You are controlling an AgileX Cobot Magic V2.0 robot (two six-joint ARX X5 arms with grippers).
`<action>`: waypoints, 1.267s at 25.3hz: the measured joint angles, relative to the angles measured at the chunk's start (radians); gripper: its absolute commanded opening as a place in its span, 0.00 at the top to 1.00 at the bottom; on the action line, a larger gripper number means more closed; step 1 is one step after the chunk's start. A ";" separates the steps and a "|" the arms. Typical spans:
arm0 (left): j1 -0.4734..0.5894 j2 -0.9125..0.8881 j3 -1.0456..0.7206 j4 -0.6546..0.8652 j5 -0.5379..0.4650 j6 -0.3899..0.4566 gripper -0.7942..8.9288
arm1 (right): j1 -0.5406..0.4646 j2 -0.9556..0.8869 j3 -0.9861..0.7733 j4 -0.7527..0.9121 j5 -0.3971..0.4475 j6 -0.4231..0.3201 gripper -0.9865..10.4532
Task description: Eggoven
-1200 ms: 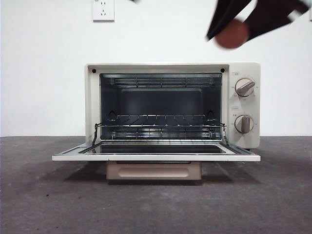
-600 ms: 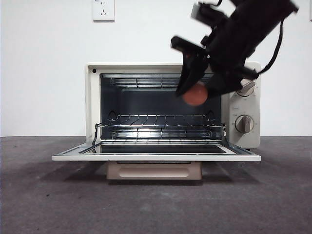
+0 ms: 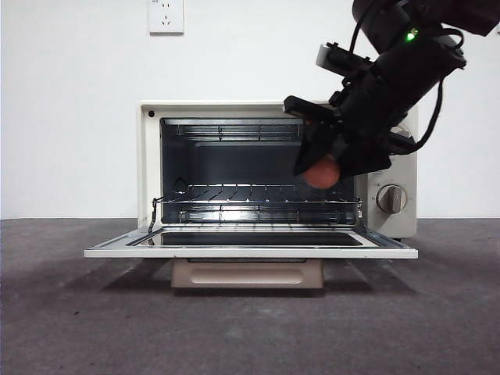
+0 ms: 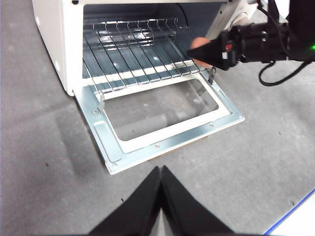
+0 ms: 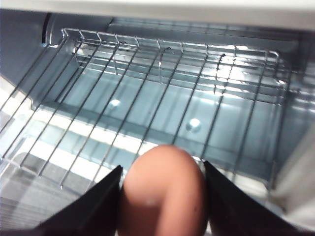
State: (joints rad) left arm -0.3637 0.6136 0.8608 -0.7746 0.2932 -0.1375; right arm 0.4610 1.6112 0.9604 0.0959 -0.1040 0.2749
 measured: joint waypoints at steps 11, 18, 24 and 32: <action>0.000 0.000 0.000 -0.011 0.019 -0.011 0.91 | 0.001 0.098 0.074 0.008 0.001 0.006 0.91; 0.000 0.001 0.000 -0.012 0.019 -0.011 0.91 | 0.008 0.099 0.074 0.008 0.002 0.007 0.69; 0.000 0.001 0.000 -0.011 0.019 -0.010 0.91 | 0.023 0.100 0.074 -0.002 0.047 0.007 0.69; 0.000 0.001 0.000 -0.011 0.019 -0.010 0.91 | 0.028 0.100 0.074 -0.001 0.050 0.007 0.68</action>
State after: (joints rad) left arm -0.3641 0.6147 0.8608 -0.7860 0.3122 -0.1474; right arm 0.4892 1.7111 1.0340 0.0948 -0.0544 0.2817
